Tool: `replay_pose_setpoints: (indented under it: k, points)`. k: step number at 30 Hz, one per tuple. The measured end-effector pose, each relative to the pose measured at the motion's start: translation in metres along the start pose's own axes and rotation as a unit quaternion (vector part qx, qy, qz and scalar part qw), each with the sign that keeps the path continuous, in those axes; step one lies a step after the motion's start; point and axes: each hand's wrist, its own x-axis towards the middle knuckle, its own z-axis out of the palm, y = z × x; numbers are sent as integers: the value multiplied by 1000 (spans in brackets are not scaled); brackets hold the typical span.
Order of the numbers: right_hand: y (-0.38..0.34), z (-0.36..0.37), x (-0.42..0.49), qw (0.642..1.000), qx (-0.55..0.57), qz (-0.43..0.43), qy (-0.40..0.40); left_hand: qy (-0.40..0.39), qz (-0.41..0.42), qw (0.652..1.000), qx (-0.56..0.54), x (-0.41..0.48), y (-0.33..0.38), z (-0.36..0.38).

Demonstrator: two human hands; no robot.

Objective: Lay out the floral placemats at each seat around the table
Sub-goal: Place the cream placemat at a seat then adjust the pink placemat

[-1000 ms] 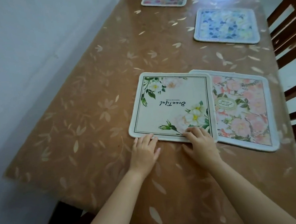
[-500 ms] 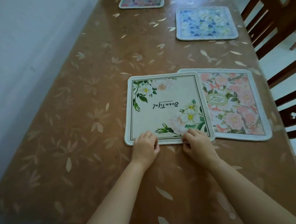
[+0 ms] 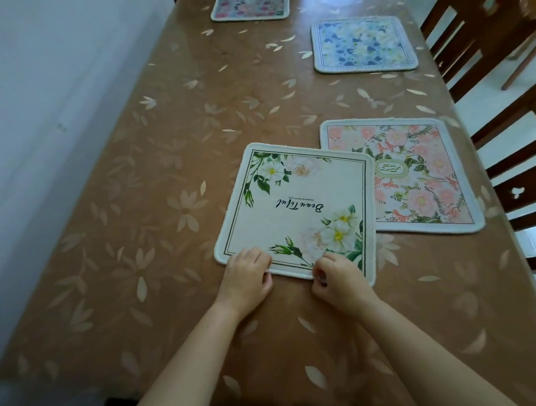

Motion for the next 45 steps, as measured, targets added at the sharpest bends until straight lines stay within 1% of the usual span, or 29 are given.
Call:
replay_pose_setpoints:
  k: [4, 7, 10, 13, 17, 23, 26, 31, 34, 39, 45]
  points:
    - [-36, 26, -9, 1000, 15, -10, -25, -4, -11, 999, 34, -28, -24, -13]
    - [-59, 43, -12, 999, 37, -9, -16, 3, -41, 999, 32, -48, -36, -19]
    - [-63, 46, -15, 999, 29, -25, -5, 12, -46, 999, 16, -59, -32, -18]
    - [-54, 37, -21, 997, 16, -74, -7, 16, -35, 999, -12, -61, -12, -9]
    - [-25, 11, -27, 995, -14, -98, -4, -7, -32, 998, -47, -54, 22, 13]
    - [26, -28, -22, 992, -69, -107, -9, 1, -99, 989, -112, -34, 72, 39]
    - [46, -43, -15, 989, -80, -121, -20, -7, -126, 987, -104, -24, 92, 49]
    - [65, -58, 0, 978, -114, -157, -73, 2, -179, 981, -70, -15, 112, 61]
    - [71, -63, 9, 971, -131, -179, -91, 14, -194, 979, -65, -13, 120, 63]
    - [71, -65, 16, 960, -140, -214, -115, 44, -199, 975, -85, -13, 126, 63]
    - [65, -59, 19, 961, -126, -206, -139, 51, -179, 979, -81, -17, 125, 55]
